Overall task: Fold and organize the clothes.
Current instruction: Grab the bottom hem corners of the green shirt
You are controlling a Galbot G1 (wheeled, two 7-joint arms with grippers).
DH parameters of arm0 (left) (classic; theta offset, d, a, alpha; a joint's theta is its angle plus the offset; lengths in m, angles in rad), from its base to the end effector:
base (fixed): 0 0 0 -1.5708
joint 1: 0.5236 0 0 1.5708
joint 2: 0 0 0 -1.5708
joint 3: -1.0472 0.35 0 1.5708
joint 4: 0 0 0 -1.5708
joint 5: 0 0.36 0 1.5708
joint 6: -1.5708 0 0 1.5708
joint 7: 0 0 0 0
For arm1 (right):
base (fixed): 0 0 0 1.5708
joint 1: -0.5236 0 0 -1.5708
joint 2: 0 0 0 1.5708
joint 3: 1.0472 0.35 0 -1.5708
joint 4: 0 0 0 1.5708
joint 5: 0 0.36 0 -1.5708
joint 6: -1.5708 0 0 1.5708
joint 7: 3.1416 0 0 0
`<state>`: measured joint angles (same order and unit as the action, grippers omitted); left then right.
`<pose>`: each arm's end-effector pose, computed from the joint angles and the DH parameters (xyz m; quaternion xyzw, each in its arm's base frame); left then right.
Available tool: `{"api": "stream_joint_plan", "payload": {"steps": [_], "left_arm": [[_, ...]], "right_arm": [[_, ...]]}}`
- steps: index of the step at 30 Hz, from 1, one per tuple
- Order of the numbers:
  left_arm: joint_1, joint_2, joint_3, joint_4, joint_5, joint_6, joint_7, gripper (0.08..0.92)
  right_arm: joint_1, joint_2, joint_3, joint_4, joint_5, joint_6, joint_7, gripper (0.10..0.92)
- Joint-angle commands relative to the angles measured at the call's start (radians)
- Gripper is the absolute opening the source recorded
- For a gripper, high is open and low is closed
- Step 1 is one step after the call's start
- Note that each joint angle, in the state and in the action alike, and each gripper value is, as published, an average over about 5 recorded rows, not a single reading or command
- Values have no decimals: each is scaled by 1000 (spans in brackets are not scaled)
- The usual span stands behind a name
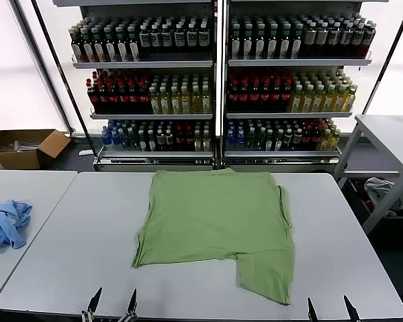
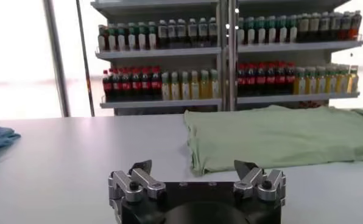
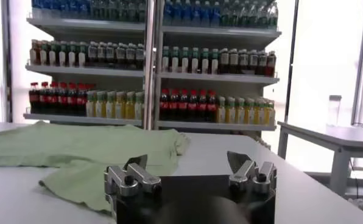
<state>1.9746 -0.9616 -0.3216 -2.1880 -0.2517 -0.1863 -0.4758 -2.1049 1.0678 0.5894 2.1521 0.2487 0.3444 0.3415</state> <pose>0.0526 0.0327 -0.3200 -0.0210 -0.9924 -0.0331 0.1166 0.0394 -0.0908 -0.3224 -0.0273 -0.9958 0.0623 0.0610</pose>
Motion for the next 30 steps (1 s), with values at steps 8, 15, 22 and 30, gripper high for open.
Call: {"api": "stream_joint_plan", "payload": {"steps": [8, 15, 22, 30], "left_arm": [[-118, 53, -65, -198, -199, 505, 51, 823], [-242, 40, -61, -175, -310, 628, 98, 823], [-343, 31, -61, -108, -384, 672, 107, 823], [-423, 7, -38, -32, -422, 712, 115, 823]], "right_arm": [[162, -37, -33, 231, 145, -627, 98, 823], [249, -33, -108, 226, 171, -802, 40, 823], [316, -7, -151, 166, 249, -875, 48, 823], [316, 4, -151, 121, 278, -843, 43, 823]]}}
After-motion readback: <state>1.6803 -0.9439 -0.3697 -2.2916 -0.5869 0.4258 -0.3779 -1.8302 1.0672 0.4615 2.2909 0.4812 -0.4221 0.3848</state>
